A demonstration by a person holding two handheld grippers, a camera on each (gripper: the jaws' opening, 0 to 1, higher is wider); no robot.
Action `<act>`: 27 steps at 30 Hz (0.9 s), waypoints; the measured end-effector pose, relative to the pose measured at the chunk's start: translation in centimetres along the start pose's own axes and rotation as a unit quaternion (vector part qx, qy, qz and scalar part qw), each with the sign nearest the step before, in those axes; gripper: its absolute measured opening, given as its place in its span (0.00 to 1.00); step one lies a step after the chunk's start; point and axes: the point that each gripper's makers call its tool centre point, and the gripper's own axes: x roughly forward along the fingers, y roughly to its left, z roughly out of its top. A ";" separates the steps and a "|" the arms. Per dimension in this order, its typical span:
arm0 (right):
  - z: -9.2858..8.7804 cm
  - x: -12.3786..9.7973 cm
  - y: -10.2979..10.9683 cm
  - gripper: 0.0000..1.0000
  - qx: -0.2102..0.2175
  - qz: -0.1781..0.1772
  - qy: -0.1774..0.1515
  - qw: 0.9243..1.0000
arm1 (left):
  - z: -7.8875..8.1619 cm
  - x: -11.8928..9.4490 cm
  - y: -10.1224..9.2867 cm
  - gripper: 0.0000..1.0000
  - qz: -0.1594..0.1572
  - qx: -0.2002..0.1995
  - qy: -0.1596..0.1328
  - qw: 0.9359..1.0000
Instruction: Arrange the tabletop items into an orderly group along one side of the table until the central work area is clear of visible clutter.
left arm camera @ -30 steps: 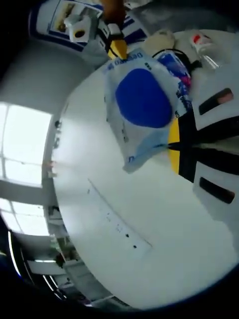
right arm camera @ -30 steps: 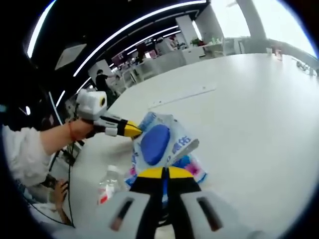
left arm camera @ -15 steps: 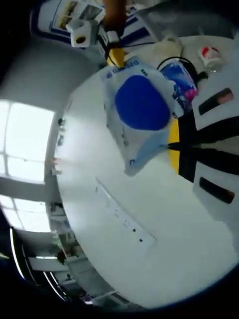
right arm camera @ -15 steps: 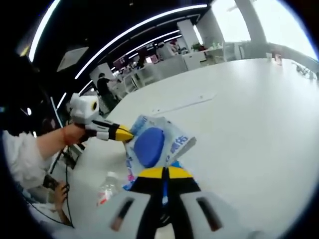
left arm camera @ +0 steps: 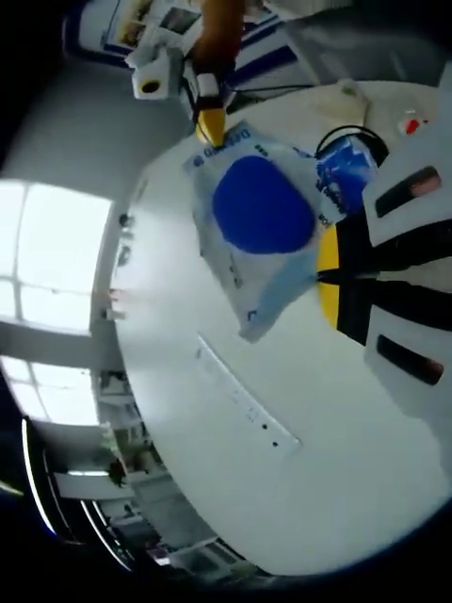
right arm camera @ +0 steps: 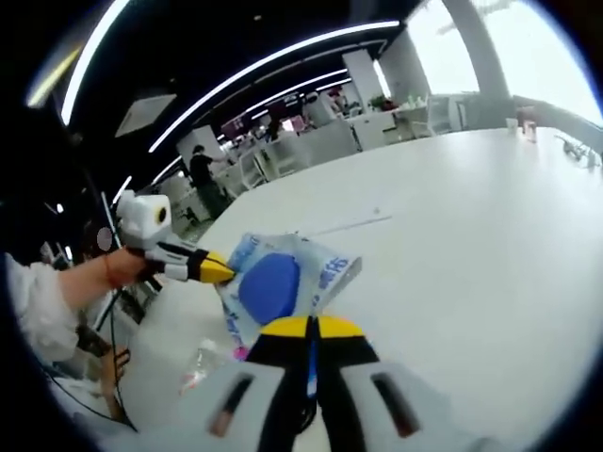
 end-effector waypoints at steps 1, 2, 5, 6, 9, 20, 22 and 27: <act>0.2 0.0 -0.1 0.00 -0.001 0.000 0.000 1.000 | 0.2 -0.1 -0.2 0.00 0.003 -0.004 -0.002 1.000; 0.4 -0.1 -0.2 0.00 -0.004 0.003 -0.001 1.000 | 0.3 -0.2 -0.3 0.00 0.006 -0.005 -0.002 1.000; 1.0 -0.2 -0.5 0.00 -0.011 0.006 -0.003 1.000 | 0.5 -0.4 -0.7 0.00 0.013 -0.006 -0.005 1.000; 1.2 -0.3 -0.6 0.00 -0.014 0.007 -0.004 1.000 | 0.6 -0.5 -0.8 0.00 0.017 -0.012 -0.005 1.000; 1.7 -0.3 -0.8 0.00 -0.021 0.010 -0.005 1.000 | 0.7 -0.6 -1.0 0.00 0.022 -0.019 -0.008 1.000; 4.7 -0.2 -2.4 0.00 -0.035 0.014 -0.022 0.999 | 2.7 -0.7 -1.5 0.00 0.041 -0.046 -0.034 0.998; 5.3 -0.1 -2.8 0.00 -0.040 0.012 -0.024 0.999 | 2.9 -0.5 -1.7 0.00 0.043 -0.049 -0.037 0.997; 6.0 0.3 -3.7 0.00 -0.045 0.009 -0.027 0.999 | 3.7 0.0 -1.8 0.00 0.056 -0.054 -0.043 0.996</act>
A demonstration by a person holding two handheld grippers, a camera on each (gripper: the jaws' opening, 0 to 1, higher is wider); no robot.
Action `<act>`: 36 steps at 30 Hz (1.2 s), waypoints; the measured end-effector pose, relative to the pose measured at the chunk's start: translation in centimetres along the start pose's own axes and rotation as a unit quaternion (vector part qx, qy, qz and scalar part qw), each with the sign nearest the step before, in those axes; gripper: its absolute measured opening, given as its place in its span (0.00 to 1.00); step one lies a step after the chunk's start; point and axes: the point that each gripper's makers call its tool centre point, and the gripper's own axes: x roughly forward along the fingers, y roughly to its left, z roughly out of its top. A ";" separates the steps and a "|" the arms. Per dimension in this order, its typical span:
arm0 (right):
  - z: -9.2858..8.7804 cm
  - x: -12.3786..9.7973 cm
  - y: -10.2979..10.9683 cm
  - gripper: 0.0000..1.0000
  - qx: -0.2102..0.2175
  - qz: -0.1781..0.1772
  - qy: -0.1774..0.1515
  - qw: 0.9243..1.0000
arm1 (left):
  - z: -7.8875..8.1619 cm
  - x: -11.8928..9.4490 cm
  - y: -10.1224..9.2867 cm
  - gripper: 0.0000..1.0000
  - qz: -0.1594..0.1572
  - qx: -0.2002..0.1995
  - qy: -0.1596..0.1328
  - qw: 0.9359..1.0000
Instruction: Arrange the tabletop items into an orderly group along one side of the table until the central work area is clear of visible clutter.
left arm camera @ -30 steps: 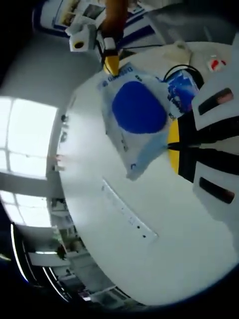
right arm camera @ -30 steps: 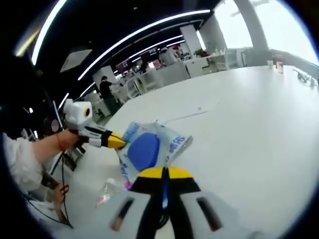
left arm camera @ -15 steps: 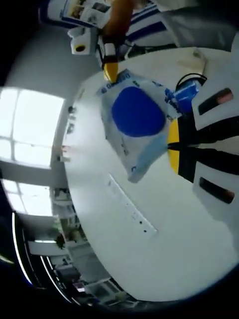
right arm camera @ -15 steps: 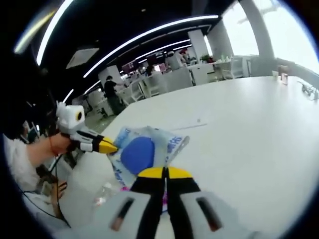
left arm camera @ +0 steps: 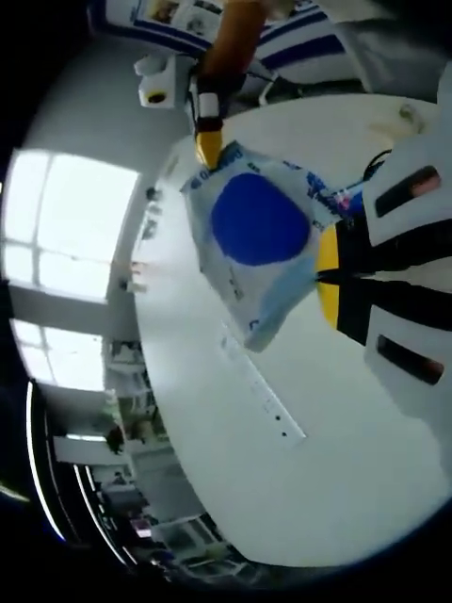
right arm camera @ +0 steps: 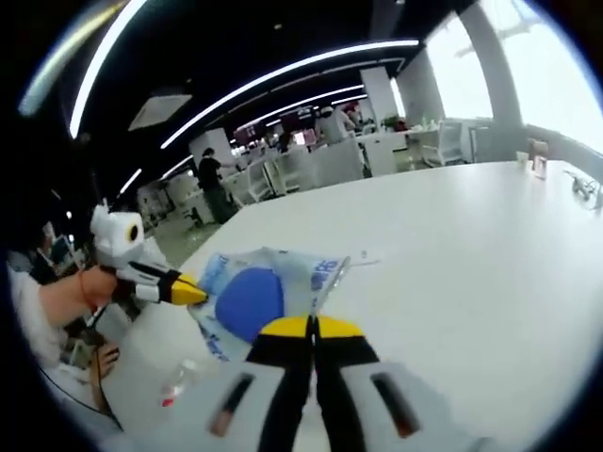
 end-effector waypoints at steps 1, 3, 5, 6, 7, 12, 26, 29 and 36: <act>0.0 0.1 -0.4 0.00 -0.002 -0.002 0.001 1.000 | 0.2 0.2 -0.1 0.00 0.002 -0.003 -0.002 1.000; 0.2 0.2 -1.1 0.00 0.011 0.000 -0.001 1.000 | 0.4 0.5 -0.2 0.00 0.002 -0.007 -0.004 1.000; 0.3 0.3 -1.6 0.00 0.012 -0.001 -0.001 1.000 | 0.6 0.7 -0.3 0.00 0.003 -0.012 -0.009 1.000; 0.3 0.4 -1.9 0.00 0.013 -0.002 0.000 1.000 | 0.8 0.8 -0.3 0.00 0.002 -0.014 -0.011 1.000; 0.4 0.4 -2.1 0.00 0.013 -0.001 0.000 1.000 | 0.9 1.1 -0.3 0.00 0.005 -0.019 -0.015 1.000; 1.1 0.9 -3.1 0.00 0.006 -0.004 0.000 1.000 | 0.9 2.3 -0.7 0.00 0.007 -0.021 -0.008 1.000; 0.4 3.0 -6.4 0.00 -0.010 -0.009 0.021 1.000 | 0.1 5.7 -0.5 0.00 0.016 -0.051 -0.006 0.999; -0.2 3.8 -6.9 0.00 -0.013 -0.010 0.028 0.999 | -0.4 6.3 -0.1 0.00 0.017 -0.056 -0.002 0.998; -1.5 5.4 -8.0 0.00 -0.004 -0.013 0.041 0.999 | -1.5 7.9 0.8 0.00 0.016 -0.066 0.009 0.998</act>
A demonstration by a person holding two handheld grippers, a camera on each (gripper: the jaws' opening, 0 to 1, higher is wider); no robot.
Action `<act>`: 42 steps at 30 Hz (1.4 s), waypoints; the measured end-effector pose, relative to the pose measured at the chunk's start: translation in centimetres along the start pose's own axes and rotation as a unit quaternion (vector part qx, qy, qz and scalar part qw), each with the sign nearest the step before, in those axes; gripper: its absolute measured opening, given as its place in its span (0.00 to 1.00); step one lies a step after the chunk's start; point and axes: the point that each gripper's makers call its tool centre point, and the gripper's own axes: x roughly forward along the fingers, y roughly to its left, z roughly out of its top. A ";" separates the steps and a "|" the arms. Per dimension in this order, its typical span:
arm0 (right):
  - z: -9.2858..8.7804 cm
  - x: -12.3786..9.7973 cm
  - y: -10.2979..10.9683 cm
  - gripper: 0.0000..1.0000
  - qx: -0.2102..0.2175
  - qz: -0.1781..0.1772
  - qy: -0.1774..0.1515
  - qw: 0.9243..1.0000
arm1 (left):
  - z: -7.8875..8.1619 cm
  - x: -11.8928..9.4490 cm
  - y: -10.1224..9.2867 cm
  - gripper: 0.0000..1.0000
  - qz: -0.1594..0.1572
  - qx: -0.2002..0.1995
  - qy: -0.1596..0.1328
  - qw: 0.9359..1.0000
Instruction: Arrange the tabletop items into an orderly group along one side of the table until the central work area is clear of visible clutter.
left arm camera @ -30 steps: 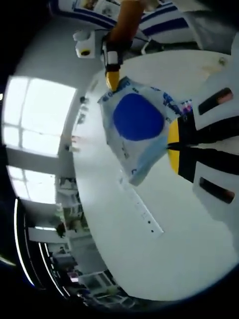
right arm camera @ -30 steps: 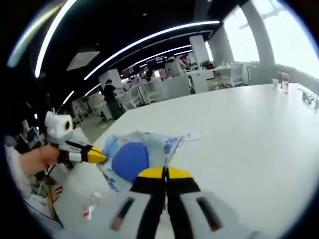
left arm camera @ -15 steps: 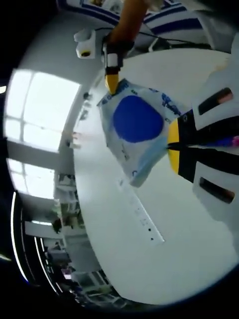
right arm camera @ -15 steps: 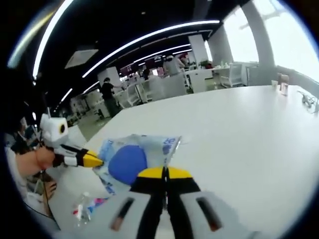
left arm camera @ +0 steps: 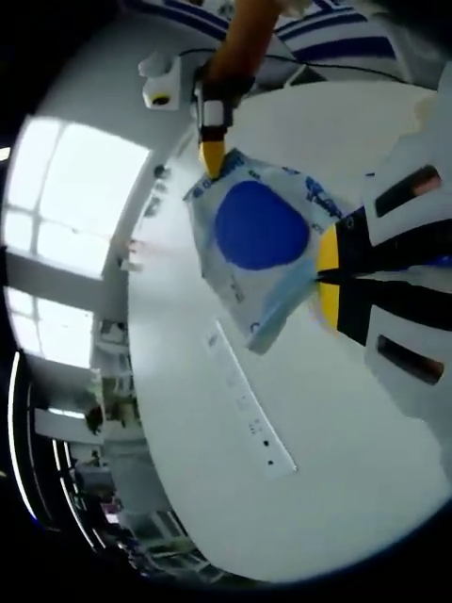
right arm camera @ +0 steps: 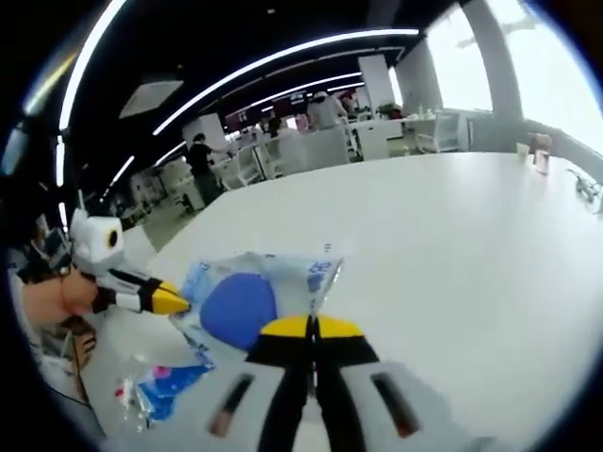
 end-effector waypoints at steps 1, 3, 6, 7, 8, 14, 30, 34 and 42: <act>-0.2 0.2 -0.2 0.00 -0.002 -0.002 0.004 1.000 | -0.2 0.2 0.1 0.00 -0.001 -0.002 0.002 1.000; -0.4 0.7 -0.3 0.00 0.002 0.000 0.006 1.000 | -0.7 0.6 0.3 0.00 -0.001 -0.007 0.010 1.000; -0.7 1.4 -0.5 0.00 0.004 -0.001 0.010 1.000 | -1.2 1.0 0.7 0.00 0.001 -0.012 0.012 1.000; -0.8 1.6 -0.5 0.00 0.003 -0.001 0.012 1.000 | -1.4 1.2 0.9 0.00 0.001 -0.018 0.015 1.000; -1.0 1.9 -0.7 0.00 0.004 -0.003 0.014 1.000 | -1.5 1.4 0.9 0.00 0.000 -0.022 0.017 1.000; -2.1 2.9 -1.4 0.00 0.015 -0.006 0.025 1.000 | -2.1 2.0 1.4 0.00 0.003 -0.028 0.022 0.999; -3.6 4.1 -2.4 0.00 0.019 -0.012 0.042 0.999 | -3.8 3.6 1.8 0.00 0.006 -0.038 0.046 0.998; -3.9 4.3 -2.6 0.00 0.020 -0.013 0.045 0.999 | -3.9 3.9 1.8 0.00 0.006 -0.039 0.048 0.998; -4.7 4.8 -2.8 0.00 0.023 -0.015 0.053 0.998 | -4.6 4.1 1.8 0.00 0.003 -0.045 0.060 0.997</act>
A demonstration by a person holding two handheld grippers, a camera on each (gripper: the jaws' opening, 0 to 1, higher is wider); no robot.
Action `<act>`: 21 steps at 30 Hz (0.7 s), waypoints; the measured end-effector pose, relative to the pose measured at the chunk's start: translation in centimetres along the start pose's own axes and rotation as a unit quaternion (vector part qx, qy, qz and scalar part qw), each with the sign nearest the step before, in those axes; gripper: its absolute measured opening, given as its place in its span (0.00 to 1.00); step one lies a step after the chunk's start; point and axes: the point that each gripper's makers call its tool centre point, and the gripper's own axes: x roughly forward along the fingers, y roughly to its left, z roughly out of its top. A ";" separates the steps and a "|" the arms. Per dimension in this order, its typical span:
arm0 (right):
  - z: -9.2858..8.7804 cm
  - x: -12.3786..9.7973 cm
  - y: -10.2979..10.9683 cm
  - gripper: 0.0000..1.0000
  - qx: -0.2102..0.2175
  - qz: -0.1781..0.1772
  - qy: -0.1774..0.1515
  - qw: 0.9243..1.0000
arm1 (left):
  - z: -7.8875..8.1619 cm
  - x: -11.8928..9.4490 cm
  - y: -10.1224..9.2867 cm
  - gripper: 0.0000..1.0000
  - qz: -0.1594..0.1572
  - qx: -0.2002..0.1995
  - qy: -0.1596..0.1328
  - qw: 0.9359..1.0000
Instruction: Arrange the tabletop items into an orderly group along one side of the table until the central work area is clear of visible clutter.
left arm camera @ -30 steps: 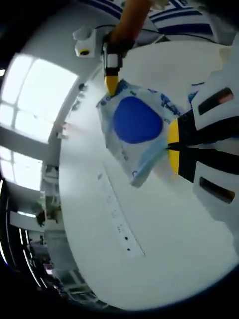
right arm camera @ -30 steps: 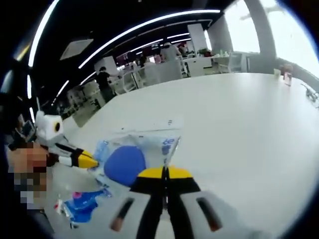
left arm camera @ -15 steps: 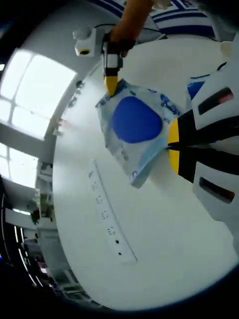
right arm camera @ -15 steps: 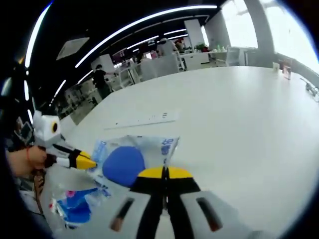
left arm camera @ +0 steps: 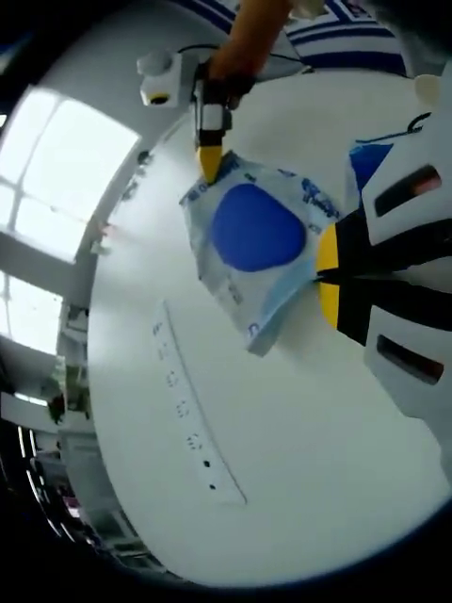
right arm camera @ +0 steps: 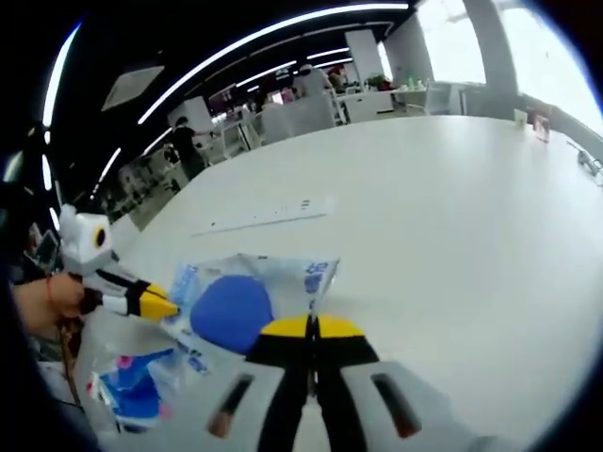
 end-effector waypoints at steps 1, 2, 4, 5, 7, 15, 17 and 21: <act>-0.1 0.1 -0.1 0.00 -0.004 -0.002 0.002 1.000 | -0.1 0.0 -0.1 0.00 -0.003 -0.002 0.001 1.000; -0.2 0.2 -0.2 0.00 -0.001 -0.002 0.003 1.000 | -0.1 0.1 -0.1 0.00 -0.002 -0.001 0.001 1.000; -0.4 0.2 -0.3 0.00 0.002 -0.003 0.003 1.000 | -0.2 0.1 -0.1 0.00 -0.003 0.001 0.002 1.000; -0.5 0.3 -0.4 0.00 0.002 -0.004 0.004 1.000 | -0.1 0.1 0.0 0.00 -0.001 -0.002 0.001 1.000; -0.6 0.3 -0.4 0.00 0.004 -0.005 0.005 1.000 | -0.1 0.2 0.0 0.00 -0.001 -0.006 -0.001 1.000; -0.6 0.4 -0.7 0.00 0.011 -0.002 0.003 1.000 | -0.4 0.3 -0.2 0.00 -0.012 -0.004 0.001 1.000; -0.5 0.4 -0.5 0.00 0.013 0.004 0.000 1.000 | -0.5 0.3 -0.1 0.00 -0.011 -0.007 0.002 1.000; -0.6 0.5 -0.6 0.00 0.002 0.002 0.003 1.000 | -0.5 0.3 0.0 0.02 -0.011 -0.007 0.002 1.000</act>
